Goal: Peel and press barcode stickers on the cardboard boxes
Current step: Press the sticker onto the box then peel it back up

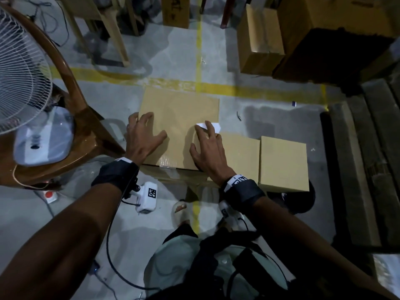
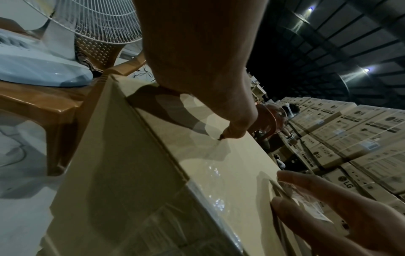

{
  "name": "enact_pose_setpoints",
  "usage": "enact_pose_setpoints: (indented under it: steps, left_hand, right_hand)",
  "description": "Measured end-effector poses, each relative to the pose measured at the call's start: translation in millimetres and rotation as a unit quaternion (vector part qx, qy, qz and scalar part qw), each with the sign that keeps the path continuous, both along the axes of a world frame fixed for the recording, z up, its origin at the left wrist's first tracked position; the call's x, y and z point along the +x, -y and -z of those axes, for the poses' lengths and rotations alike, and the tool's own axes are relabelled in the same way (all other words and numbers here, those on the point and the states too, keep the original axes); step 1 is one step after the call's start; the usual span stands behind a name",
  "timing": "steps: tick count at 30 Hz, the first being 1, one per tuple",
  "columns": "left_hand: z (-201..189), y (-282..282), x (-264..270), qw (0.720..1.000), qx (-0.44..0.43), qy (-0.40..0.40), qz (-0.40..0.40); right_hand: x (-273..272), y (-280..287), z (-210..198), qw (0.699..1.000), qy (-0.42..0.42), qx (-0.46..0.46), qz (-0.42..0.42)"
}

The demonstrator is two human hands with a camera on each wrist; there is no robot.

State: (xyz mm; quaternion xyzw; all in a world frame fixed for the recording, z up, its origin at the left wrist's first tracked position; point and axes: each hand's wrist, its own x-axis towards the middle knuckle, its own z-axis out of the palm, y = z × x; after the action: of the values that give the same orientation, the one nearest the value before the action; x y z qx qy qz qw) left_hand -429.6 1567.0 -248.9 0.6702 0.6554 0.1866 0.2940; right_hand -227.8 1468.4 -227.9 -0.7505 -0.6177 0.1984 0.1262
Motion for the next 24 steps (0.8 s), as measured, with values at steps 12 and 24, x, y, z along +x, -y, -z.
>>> enact_pose_setpoints:
  steps: [12, 24]
  left_hand:
    - [23, 4, -3, 0.999, -0.007, -0.016, 0.033]
    - [19, 9, 7, 0.988, 0.066, -0.11, 0.086]
  right_hand:
    - [-3, 8, 28, 1.0, -0.005, -0.019, -0.002]
    - [-2, 9, 28, 1.0, 0.001, -0.012, 0.01]
